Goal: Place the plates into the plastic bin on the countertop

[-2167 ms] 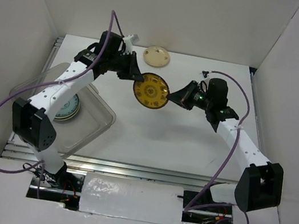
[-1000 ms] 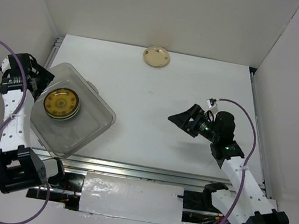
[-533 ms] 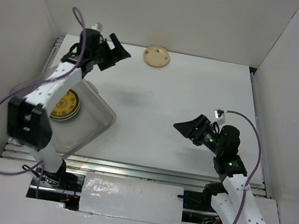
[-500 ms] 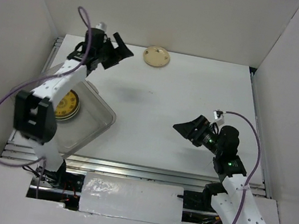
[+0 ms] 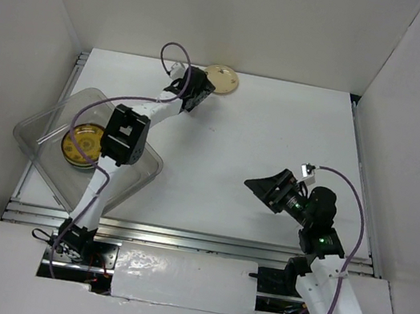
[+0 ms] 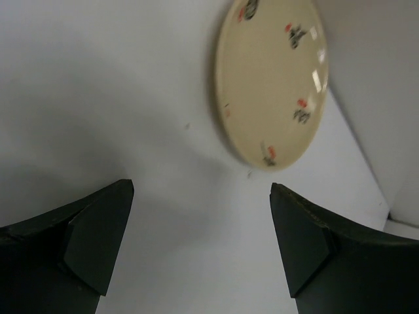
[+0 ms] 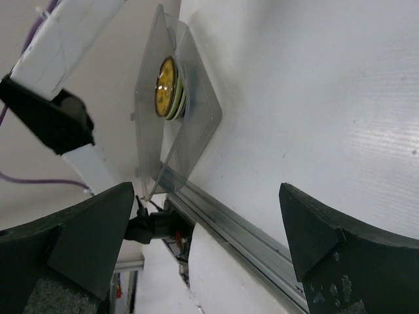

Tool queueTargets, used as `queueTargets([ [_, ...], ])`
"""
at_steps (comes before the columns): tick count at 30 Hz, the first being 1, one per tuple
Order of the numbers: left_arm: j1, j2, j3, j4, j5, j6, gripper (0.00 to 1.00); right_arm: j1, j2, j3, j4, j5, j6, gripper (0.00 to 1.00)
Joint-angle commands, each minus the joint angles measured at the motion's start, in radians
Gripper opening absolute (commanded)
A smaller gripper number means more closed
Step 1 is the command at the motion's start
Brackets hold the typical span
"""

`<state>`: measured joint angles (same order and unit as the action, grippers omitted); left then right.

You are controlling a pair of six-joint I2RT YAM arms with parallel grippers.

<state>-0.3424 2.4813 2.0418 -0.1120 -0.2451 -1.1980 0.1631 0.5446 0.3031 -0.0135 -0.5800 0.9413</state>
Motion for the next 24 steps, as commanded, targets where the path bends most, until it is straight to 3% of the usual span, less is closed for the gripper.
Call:
queueTargets([
  [1,-0.012,0.106,0.223,0.006,-0.154,-0.086,0.99,0.029,0.035,0.041,0.009,-0.036,-0.009,1.00],
  [5,-0.012,0.218,0.268,-0.048,-0.223,-0.192,0.99,0.030,0.025,0.021,0.047,-0.095,0.036,1.00],
  [10,0.005,0.271,0.273,-0.028,-0.203,-0.261,0.96,0.021,-0.023,0.047,-0.055,-0.110,0.017,1.00],
  [14,0.020,0.338,0.311,0.030,-0.149,-0.259,0.79,0.019,-0.086,0.071,-0.121,-0.116,0.016,1.00],
  [15,0.025,0.355,0.331,0.099,-0.081,-0.243,0.77,0.019,-0.116,0.076,-0.150,-0.110,0.014,1.00],
  [18,0.036,0.444,0.437,0.092,0.002,-0.218,0.75,0.021,-0.168,0.094,-0.207,-0.084,0.002,1.00],
  [23,0.046,0.450,0.394,0.137,0.024,-0.199,0.72,0.027,-0.179,0.143,-0.285,-0.067,-0.041,1.00],
  [24,0.049,0.449,0.390,0.135,0.027,-0.199,0.58,0.030,-0.179,0.148,-0.292,-0.070,-0.045,1.00],
])
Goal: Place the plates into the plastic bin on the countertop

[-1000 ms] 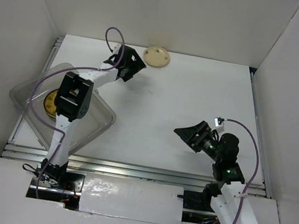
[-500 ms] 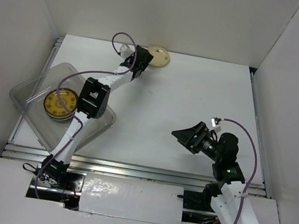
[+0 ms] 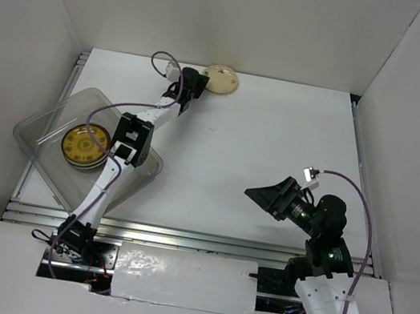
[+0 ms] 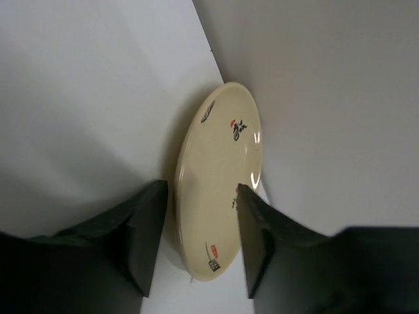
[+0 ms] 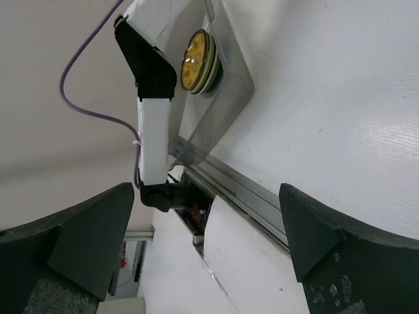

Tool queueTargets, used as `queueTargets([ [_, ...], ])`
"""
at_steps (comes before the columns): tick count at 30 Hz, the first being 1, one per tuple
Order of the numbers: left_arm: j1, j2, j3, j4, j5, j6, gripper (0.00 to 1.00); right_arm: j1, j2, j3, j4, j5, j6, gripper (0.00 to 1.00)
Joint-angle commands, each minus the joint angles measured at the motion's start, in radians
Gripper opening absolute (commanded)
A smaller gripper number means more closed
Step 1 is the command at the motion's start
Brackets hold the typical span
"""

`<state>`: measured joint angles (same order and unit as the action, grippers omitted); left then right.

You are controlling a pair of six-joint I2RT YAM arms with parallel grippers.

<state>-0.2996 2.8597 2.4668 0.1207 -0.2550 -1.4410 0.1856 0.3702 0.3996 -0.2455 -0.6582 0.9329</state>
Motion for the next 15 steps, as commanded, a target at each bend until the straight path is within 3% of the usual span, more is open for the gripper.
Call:
queueTargets([
  [1,0.008,0.067,-0.042,-0.096,0.046,0.039,0.53,0.009,-0.005,0.061,-0.063,0.009,-0.039,1.00],
  [6,0.016,0.050,-0.069,-0.075,0.066,0.039,0.21,0.018,-0.016,0.076,-0.087,0.014,-0.052,1.00],
  [10,0.011,0.017,-0.092,-0.007,0.103,0.068,0.05,0.021,-0.034,0.081,-0.106,0.040,-0.063,1.00],
  [15,-0.015,-0.127,-0.137,0.074,0.218,0.148,0.00,0.020,-0.043,0.073,-0.106,0.060,-0.063,1.00],
])
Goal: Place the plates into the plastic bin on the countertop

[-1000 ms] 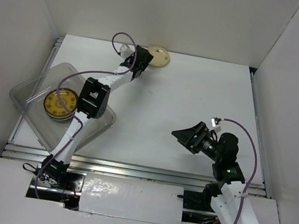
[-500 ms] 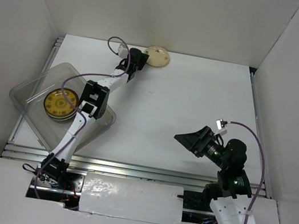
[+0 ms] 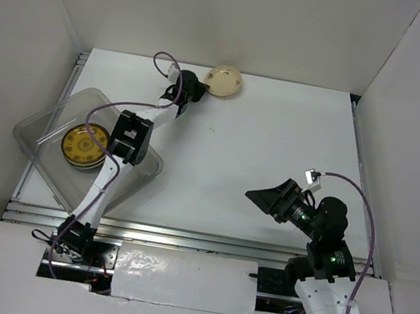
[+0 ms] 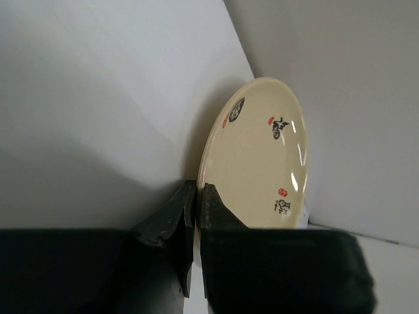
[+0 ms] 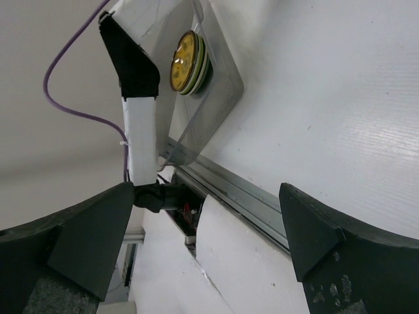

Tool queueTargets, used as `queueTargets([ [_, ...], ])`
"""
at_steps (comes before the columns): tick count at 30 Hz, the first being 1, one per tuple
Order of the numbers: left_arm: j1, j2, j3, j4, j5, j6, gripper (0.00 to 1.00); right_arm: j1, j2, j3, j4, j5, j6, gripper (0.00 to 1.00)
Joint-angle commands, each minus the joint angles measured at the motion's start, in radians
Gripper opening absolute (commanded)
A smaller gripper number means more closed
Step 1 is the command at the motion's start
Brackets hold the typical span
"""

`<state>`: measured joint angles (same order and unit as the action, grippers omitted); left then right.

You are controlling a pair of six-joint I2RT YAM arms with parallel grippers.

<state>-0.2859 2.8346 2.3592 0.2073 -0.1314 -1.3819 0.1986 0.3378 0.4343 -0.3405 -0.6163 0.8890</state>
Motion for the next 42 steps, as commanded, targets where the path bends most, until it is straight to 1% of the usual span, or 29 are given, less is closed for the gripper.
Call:
queueTargets([
  [1,-0.039,-0.137,-0.059,-0.005,0.122,0.128,0.00,0.009,-0.013,0.038,-0.011,0.020,-0.021,1.00],
  [4,-0.055,-0.308,-0.110,-0.071,0.122,0.230,0.00,0.009,-0.028,0.034,-0.005,0.026,-0.018,1.00],
  [5,-0.056,-0.408,-0.127,-0.103,0.122,0.254,0.00,0.005,-0.037,0.031,-0.005,0.033,-0.018,1.00],
  [7,-0.055,-0.516,-0.190,-0.260,0.064,0.322,0.00,0.009,-0.065,0.023,-0.020,0.102,-0.039,1.00],
  [8,-0.055,-0.631,-0.242,-0.401,-0.015,0.349,0.00,0.005,-0.080,0.012,-0.026,0.168,-0.057,1.00],
  [9,-0.052,-0.689,-0.242,-0.477,-0.060,0.356,0.00,0.005,-0.082,0.006,-0.026,0.168,-0.070,1.00],
  [10,-0.044,-0.743,-0.314,-0.537,-0.089,0.359,0.00,0.007,-0.080,0.004,-0.031,0.225,-0.084,1.00],
  [11,-0.035,-0.858,-0.368,-0.586,-0.109,0.359,0.00,0.005,-0.076,0.003,-0.032,0.245,-0.093,1.00],
  [12,-0.003,-0.926,-0.426,-0.621,-0.122,0.359,0.00,0.005,-0.047,0.003,-0.025,0.259,-0.120,1.00],
  [15,0.086,-1.182,-0.773,-0.693,-0.099,0.379,0.00,0.005,0.044,0.020,-0.011,0.265,-0.154,1.00],
  [16,0.114,-1.246,-0.841,-0.701,-0.099,0.388,0.00,-0.001,0.070,0.024,-0.002,0.257,-0.162,1.00],
  [17,0.148,-1.371,-0.909,-0.706,-0.088,0.421,0.00,0.001,0.092,0.027,0.008,0.225,-0.166,1.00],
  [18,0.216,-1.429,-1.017,-0.718,-0.080,0.437,0.00,0.002,0.125,0.030,0.026,0.208,-0.167,1.00],
  [19,0.256,-1.524,-1.061,-0.738,-0.047,0.458,0.00,0.005,0.139,0.030,0.035,0.195,-0.167,1.00],
  [20,0.346,-1.566,-1.106,-0.755,-0.033,0.507,0.00,0.010,0.151,0.026,0.047,0.188,-0.165,1.00],
  [22,0.437,-1.667,-1.211,-0.790,-0.001,0.553,0.00,0.015,0.152,0.027,0.051,0.210,-0.160,1.00],
  [23,0.518,-1.693,-1.242,-0.808,0.009,0.596,0.00,0.021,0.144,0.023,0.051,0.230,-0.160,1.00],
  [25,0.592,-1.747,-1.327,-0.795,0.064,0.645,0.00,0.021,0.132,0.021,0.041,0.257,-0.160,1.00],
  [26,0.664,-1.750,-1.363,-0.793,0.072,0.676,0.00,0.022,0.126,0.015,0.041,0.273,-0.169,1.00],
  [27,0.698,-1.741,-1.380,-0.789,0.088,0.688,0.00,0.021,0.122,0.012,0.038,0.283,-0.173,1.00],
  [29,0.785,-1.718,-1.406,-0.775,0.194,0.725,0.00,0.022,0.122,0.011,0.031,0.282,-0.180,1.00],
  [31,0.817,-1.704,-1.414,-0.776,0.225,0.733,0.00,0.022,0.128,0.014,0.029,0.267,-0.185,1.00],
  [36,0.841,-1.741,-1.434,-0.784,0.182,0.725,0.00,0.027,0.127,0.023,0.026,0.254,-0.191,1.00],
  [37,0.843,-1.741,-1.433,-0.786,0.188,0.728,0.13,0.028,0.127,0.029,0.024,0.254,-0.197,1.00],
  [38,0.843,-1.739,-1.427,-0.793,0.185,0.728,0.30,0.027,0.129,0.032,0.018,0.253,-0.202,1.00],
  [39,0.843,-1.741,-1.421,-0.813,0.178,0.727,0.62,0.027,0.130,0.037,0.014,0.248,-0.205,1.00],
  [40,0.843,-1.744,-1.405,-0.828,0.164,0.725,0.89,0.027,0.133,0.046,0.012,0.242,-0.212,1.00],
  [41,0.843,-1.750,-1.399,-0.847,0.138,0.724,0.99,0.027,0.132,0.049,0.009,0.237,-0.217,1.00],
  [42,0.843,-1.767,-1.391,-0.864,0.139,0.728,0.99,0.030,0.130,0.056,0.002,0.228,-0.223,1.00],
])
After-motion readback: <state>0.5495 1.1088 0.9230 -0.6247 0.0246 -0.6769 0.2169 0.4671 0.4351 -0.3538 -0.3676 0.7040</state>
